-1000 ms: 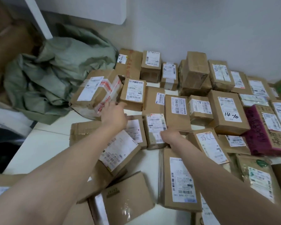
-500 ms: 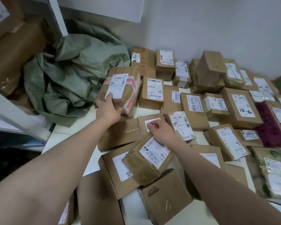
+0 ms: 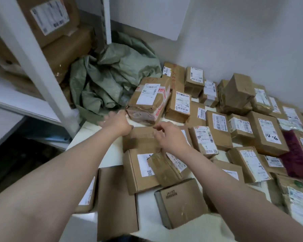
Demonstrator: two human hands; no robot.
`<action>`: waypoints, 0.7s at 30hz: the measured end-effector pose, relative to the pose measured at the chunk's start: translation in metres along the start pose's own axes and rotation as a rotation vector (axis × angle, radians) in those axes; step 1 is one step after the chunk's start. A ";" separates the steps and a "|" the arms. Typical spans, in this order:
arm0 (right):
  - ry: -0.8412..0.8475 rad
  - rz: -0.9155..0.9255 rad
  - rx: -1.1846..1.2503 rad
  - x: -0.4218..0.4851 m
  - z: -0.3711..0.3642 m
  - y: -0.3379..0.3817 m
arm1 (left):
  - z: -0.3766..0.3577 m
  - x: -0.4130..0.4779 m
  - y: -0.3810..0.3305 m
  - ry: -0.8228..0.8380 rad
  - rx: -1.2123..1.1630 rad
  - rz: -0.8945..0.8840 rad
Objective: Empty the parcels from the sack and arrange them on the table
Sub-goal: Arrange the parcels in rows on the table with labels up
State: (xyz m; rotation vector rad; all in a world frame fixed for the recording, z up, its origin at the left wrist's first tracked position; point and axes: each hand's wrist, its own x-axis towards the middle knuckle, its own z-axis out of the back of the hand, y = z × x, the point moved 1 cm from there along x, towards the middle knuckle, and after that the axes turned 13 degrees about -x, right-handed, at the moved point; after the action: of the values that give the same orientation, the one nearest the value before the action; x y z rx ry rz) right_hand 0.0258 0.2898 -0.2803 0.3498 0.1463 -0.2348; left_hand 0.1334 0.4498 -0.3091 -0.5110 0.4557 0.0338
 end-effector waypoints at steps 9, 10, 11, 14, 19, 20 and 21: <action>0.084 0.288 0.026 -0.061 -0.048 0.068 | 0.002 -0.094 0.120 -0.018 0.046 0.491; 0.144 0.280 -0.005 -0.067 -0.057 0.073 | 0.000 -0.102 0.131 -0.008 0.032 0.554; 0.224 0.256 -0.047 -0.073 -0.066 0.077 | -0.003 -0.109 0.138 0.008 0.032 0.591; 0.454 0.241 -0.202 -0.089 -0.092 0.085 | -0.014 -0.123 0.147 0.068 0.065 0.585; 0.619 0.226 -0.363 -0.102 -0.118 0.093 | -0.016 -0.100 0.163 0.087 0.046 0.303; 0.633 0.197 -0.369 -0.102 -0.122 0.095 | -0.014 -0.092 0.167 0.105 0.062 0.222; 0.636 0.160 -0.369 -0.101 -0.124 0.096 | -0.011 -0.085 0.171 0.126 0.085 0.146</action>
State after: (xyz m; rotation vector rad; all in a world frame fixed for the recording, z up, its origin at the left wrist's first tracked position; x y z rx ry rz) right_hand -0.0599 0.4417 -0.3467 0.0560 0.7746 0.0713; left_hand 0.0274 0.6005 -0.3607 -0.3968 0.6146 0.1221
